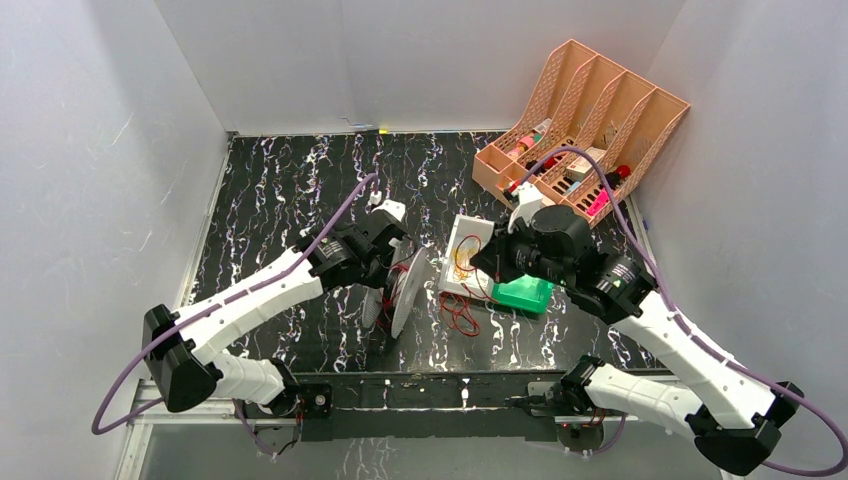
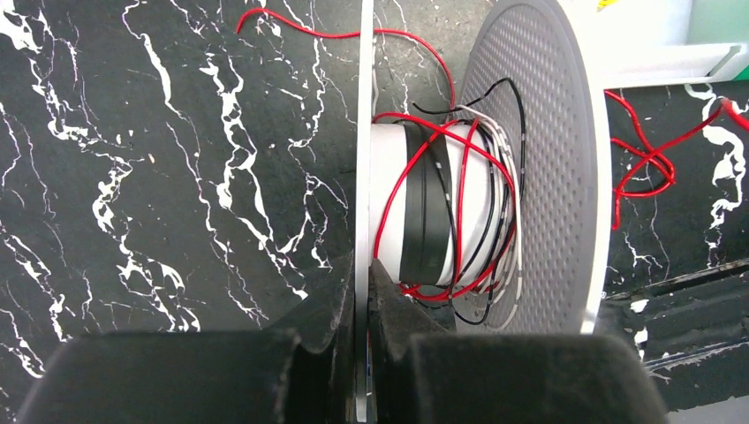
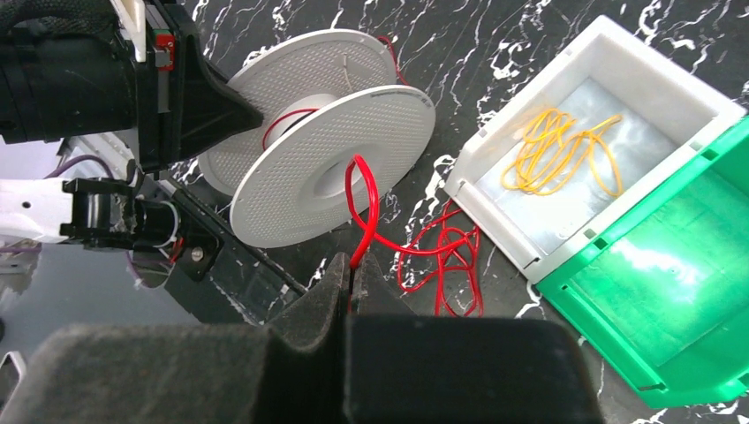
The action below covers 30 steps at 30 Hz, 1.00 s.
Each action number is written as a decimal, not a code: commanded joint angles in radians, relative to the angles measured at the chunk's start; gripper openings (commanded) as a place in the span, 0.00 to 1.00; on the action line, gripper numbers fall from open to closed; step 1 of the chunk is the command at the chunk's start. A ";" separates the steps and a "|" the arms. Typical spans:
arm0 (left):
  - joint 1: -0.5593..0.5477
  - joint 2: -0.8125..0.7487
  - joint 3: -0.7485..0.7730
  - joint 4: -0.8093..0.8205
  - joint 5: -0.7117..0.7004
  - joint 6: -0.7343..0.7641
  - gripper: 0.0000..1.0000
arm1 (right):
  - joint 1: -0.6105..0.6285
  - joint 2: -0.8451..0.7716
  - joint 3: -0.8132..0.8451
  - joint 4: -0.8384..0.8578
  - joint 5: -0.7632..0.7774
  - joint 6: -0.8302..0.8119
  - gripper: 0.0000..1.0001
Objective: Wrap the cables
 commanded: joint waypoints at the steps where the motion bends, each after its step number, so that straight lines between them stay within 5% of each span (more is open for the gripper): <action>1: -0.005 -0.044 -0.025 0.035 0.039 -0.016 0.00 | -0.003 0.018 0.045 0.063 -0.077 0.036 0.00; 5: -0.005 -0.041 -0.034 0.036 0.015 -0.002 0.01 | -0.003 0.051 0.052 0.097 -0.140 0.047 0.00; 16: -0.005 -0.060 -0.043 0.042 -0.007 0.030 0.27 | -0.003 0.172 0.086 0.260 -0.297 0.156 0.00; 30: -0.003 -0.109 -0.116 0.117 -0.024 0.072 0.29 | -0.003 0.237 0.024 0.506 -0.322 0.381 0.00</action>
